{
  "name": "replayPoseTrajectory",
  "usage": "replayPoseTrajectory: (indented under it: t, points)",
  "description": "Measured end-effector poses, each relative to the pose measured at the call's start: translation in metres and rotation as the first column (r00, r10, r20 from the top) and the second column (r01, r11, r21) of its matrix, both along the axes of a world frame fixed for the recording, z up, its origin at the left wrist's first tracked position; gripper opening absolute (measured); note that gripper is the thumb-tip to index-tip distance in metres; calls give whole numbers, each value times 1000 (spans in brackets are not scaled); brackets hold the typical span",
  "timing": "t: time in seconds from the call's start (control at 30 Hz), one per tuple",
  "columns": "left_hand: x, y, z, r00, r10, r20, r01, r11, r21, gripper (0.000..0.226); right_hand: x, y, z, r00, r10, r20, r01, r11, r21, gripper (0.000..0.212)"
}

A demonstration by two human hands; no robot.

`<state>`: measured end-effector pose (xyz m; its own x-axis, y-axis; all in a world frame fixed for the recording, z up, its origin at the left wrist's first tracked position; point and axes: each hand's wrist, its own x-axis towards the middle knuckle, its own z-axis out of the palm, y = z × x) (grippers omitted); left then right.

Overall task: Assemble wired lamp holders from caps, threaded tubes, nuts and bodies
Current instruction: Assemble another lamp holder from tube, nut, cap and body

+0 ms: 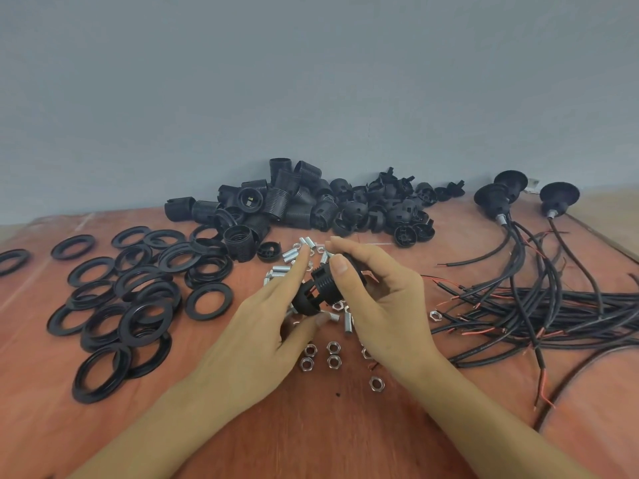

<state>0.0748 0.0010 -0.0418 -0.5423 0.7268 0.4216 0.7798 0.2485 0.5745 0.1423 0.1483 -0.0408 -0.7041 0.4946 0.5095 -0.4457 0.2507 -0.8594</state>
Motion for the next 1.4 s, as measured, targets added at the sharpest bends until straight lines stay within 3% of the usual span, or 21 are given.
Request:
replayPoseTrajectory:
  t: [0.17, 0.33, 0.47, 0.63, 0.7, 0.77, 0.87, 1.0, 1.27, 1.4]
  points:
    - [2, 3, 2, 982, -85, 169, 78, 996, 51, 77, 0, 1, -1, 1000, -7, -20, 9, 998, 65, 23]
    - [1, 3, 3, 977, -132, 169, 123, 991, 59, 75, 2, 2, -3, 999, 37, 4, -38, 990, 139, 27]
    - [-2, 2, 1, 945, -115, 307, 86, 991, 106, 77, 3, 7, 1, 976, 188, 107, -193, 981, 35, 33]
    - [-8, 1, 5, 879, -65, 473, -36, 979, 202, 35, -2, 18, 5, 956, 206, 209, -191, 977, -91, 14]
    - [-9, 1, 6, 843, -98, 528, -2, 983, 186, 20, -3, 18, 4, 936, 204, 287, -189, 979, -79, 30]
    - [-8, 1, 8, 782, -170, 600, 57, 977, 203, 19, -4, 17, 4, 915, 201, 349, -192, 979, -63, 47]
    - [-7, 1, 11, 701, -242, 670, 106, 965, 239, 25, -3, 14, 5, 894, 197, 403, -198, 979, -38, 49]
    - [-3, 2, 10, 691, -235, 684, 88, 966, 243, 25, -2, 11, 4, 890, 83, 449, -158, 979, 131, 40]
    - [1, 2, 8, 726, -218, 652, 100, 972, 215, 20, 1, 11, 1, 885, 9, 466, -144, 956, 255, 38]
    - [1, 2, 11, 726, -213, 654, 97, 973, 209, 26, 4, 12, -1, 898, 8, 440, -156, 941, 301, 52]
